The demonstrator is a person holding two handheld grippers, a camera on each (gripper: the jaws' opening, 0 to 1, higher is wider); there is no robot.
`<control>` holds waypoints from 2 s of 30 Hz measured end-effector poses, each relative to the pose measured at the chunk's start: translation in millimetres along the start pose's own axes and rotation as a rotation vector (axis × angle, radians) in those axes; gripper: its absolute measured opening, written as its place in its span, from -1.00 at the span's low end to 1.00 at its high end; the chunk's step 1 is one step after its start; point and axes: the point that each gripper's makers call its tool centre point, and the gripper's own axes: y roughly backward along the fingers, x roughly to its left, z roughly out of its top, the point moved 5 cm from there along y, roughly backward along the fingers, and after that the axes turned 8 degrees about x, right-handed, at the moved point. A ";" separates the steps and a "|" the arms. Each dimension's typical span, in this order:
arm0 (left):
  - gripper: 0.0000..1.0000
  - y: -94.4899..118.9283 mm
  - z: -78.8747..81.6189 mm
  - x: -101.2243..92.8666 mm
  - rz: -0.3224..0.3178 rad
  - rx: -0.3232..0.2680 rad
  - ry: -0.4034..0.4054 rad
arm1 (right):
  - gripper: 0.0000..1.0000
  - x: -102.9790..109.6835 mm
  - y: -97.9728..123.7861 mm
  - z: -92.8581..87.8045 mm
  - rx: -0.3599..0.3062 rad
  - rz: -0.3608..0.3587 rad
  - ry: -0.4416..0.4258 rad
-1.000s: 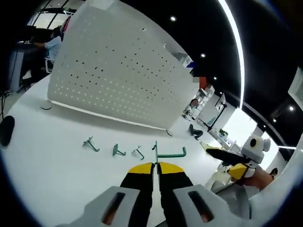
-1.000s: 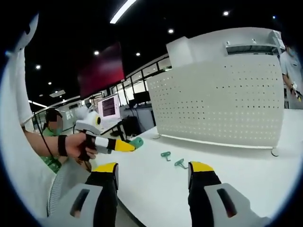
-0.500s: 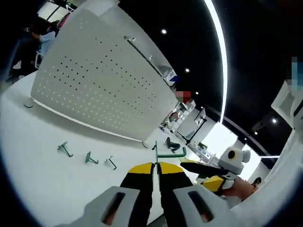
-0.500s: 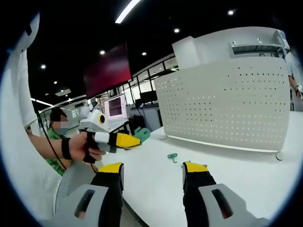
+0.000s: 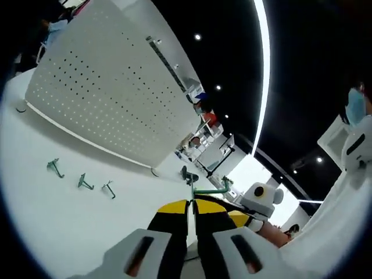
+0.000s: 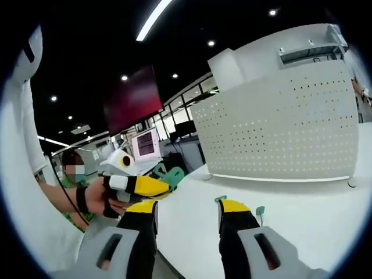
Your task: Insert the hook assembly into the mounting plate slot until the hook locks in place.
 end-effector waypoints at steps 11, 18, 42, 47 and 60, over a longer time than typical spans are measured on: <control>-0.93 -5.3 -6.9 -13.3 -0.071 0.030 0.001 | -0.45 -1.1 5.7 10.9 -0.107 0.030 -0.090; -0.93 -11.2 -14.4 -24.3 -0.127 0.054 0.005 | -0.73 2.8 8.8 17.5 -0.167 0.110 -0.214; -0.86 -9.3 -18.0 -31.3 -0.254 0.011 0.072 | -1.00 20.6 4.1 20.6 -0.160 0.288 -0.415; -0.84 -10.9 -18.3 -30.7 -0.217 -0.002 0.011 | -1.00 18.6 3.7 19.1 -0.153 0.255 -0.424; -0.64 -14.5 -17.5 -21.4 0.007 0.059 -0.274 | -1.00 2.6 6.8 23.0 -0.174 0.121 -0.355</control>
